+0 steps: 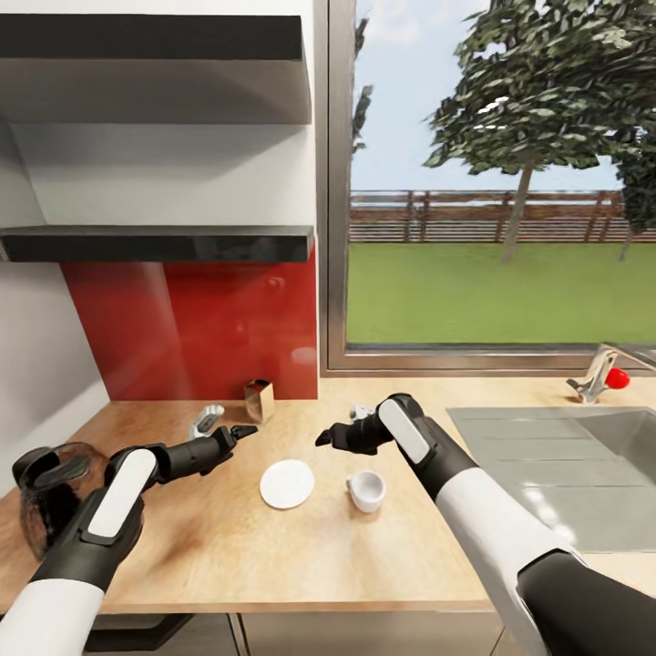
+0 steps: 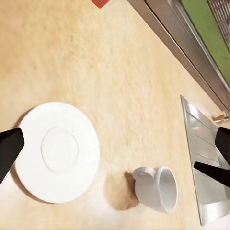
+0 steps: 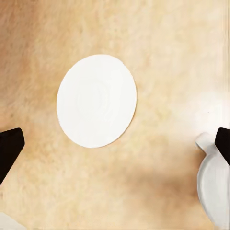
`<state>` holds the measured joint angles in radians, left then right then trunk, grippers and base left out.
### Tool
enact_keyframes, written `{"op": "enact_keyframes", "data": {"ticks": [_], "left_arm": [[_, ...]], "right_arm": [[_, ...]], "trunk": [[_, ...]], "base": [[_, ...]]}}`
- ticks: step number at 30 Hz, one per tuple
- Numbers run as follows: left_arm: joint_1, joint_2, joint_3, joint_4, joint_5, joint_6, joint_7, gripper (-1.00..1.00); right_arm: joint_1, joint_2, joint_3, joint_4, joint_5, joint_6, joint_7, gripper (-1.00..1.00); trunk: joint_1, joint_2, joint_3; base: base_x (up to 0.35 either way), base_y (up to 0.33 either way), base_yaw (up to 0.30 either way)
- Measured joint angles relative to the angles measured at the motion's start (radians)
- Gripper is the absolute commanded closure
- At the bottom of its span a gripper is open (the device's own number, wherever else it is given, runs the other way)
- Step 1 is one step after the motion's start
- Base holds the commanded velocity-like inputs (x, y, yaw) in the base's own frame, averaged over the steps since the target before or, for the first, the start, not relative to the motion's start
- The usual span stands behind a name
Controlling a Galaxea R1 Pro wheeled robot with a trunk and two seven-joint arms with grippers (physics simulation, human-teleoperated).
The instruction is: Set up a coffee station on the kitchen countertop: keep the coffee maker on the countertop, move the bottle of coffee from the kitchen shelf to the counter next to the coffee maker, place a paper coffee filter on top of the coffee maker, put the saucer next to the coffee maker with the coffee cup on the saucer, and place the electric kettle next to the coffee maker.
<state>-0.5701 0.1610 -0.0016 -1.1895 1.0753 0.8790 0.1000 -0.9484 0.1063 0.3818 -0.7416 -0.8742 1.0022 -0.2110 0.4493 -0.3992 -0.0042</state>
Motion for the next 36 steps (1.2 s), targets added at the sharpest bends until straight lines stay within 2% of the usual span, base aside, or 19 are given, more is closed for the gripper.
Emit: {"op": "enact_keyframes", "data": {"ticks": [9, 14, 19, 21, 23, 25, 30, 36], "left_arm": [[0.001, -0.005, -0.004, 0.000, 0.000, 0.000, 0.000, -1.00], [0.001, -0.009, -0.005, 0.000, 0.000, -0.001, 0.000, -1.00], [0.001, -0.010, -0.006, 0.003, 0.000, -0.001, 0.000, -1.00], [0.002, -0.012, -0.005, 0.034, -0.001, -0.001, -0.003, -1.00], [0.001, -0.012, -0.006, 0.103, -0.001, -0.002, -0.009, -1.00], [0.000, -0.012, -0.006, 0.135, 0.000, -0.007, -0.011, -1.00], [0.000, -0.003, -0.007, 0.154, 0.002, -0.047, -0.022, -1.00], [0.000, -0.003, -0.009, 0.163, 0.007, -0.055, -0.078, -1.00]], "right_arm": [[0.001, 0.001, 0.001, 0.015, 0.000, 0.000, 0.000, -1.00], [0.001, 0.001, 0.001, 0.016, 0.000, 0.000, 0.000, -1.00], [0.001, 0.016, 0.001, 0.024, -0.001, 0.000, 0.000, -1.00], [0.001, 0.035, 0.001, 0.036, -0.001, 0.000, 0.000, -1.00], [0.003, 0.040, 0.001, 0.058, 0.000, 0.000, 0.000, -1.00], [0.003, 0.042, 0.001, 0.077, 0.000, 0.000, 0.001, -1.00], [0.013, 0.043, 0.000, 0.105, 0.001, 0.000, 0.001, -1.00], [0.029, 0.042, 0.000, 0.108, 0.003, 0.000, 0.003, -1.00]], "trunk": [[0.000, 0.000, 0.000], [0.000, 0.000, 0.000], [0.000, 0.000, 0.000], [0.000, 0.000, 0.000], [0.000, 0.000, 0.000], [0.000, 0.000, 0.000], [0.000, 0.000, 0.000], [0.000, 0.000, 0.000]], "base": [[0.036, 0.000, 0.000], [0.235, 0.000, 0.000], [0.064, 0.000, 0.000], [0.003, 0.000, 0.000], [0.001, 0.000, 0.000], [0.000, 0.000, 0.000], [0.000, 0.000, 0.000], [0.000, 0.000, 0.000]]}}
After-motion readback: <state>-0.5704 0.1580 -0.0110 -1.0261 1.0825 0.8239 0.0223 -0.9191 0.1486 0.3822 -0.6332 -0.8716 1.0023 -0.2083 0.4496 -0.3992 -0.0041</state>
